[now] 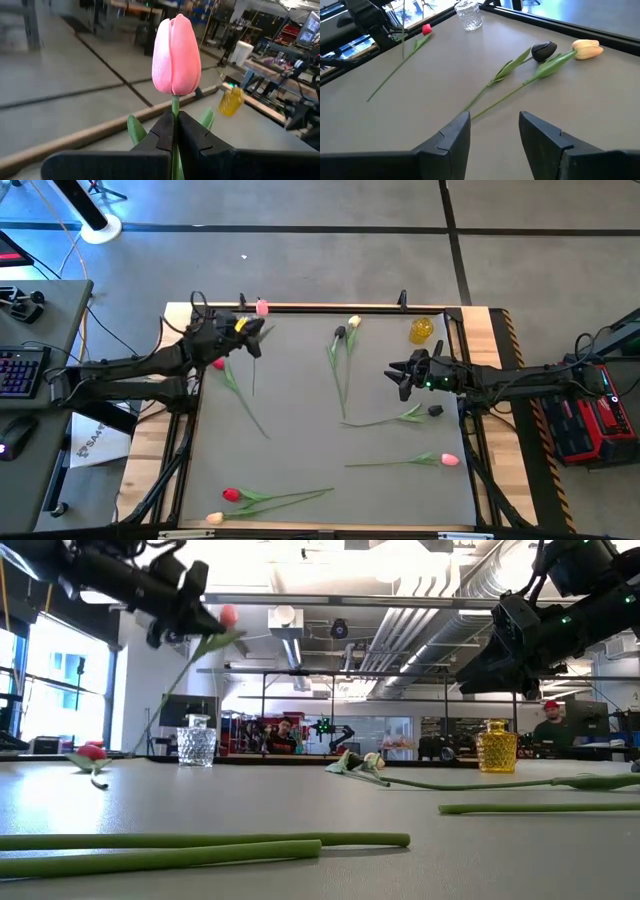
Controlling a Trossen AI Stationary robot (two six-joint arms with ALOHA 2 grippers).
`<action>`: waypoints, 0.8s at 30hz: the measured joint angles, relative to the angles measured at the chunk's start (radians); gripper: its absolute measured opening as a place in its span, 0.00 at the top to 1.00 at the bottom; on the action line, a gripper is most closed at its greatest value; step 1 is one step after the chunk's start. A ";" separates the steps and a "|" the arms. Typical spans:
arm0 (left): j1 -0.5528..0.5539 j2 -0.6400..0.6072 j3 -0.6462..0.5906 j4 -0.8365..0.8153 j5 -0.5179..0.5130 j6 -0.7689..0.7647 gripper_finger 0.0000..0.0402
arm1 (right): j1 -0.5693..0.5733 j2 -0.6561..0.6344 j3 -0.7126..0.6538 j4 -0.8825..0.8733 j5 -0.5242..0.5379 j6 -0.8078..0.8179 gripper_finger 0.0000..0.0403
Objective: Sort flowers into vase by color
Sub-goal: Put the top pink flower into the transparent vase
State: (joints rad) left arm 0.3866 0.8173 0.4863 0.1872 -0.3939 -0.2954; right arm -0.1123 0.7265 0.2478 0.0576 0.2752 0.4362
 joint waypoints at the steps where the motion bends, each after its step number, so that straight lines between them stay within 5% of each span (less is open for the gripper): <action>1: 0.000 0.000 0.019 0.001 -0.015 0.026 1.00 | 0.000 0.000 0.000 -0.001 0.000 0.000 0.61; 10: 0.059 0.004 0.084 0.188 -0.156 0.355 1.00 | 0.000 0.000 0.000 0.006 -0.003 -0.019 0.61; 24: 0.268 0.103 0.085 0.570 0.060 0.597 1.00 | 0.000 0.000 0.000 0.007 -0.003 -0.036 0.61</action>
State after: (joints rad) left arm 0.6541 0.9200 0.5713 0.7571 -0.3339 0.3016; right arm -0.1123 0.7267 0.2478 0.0647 0.2726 0.4004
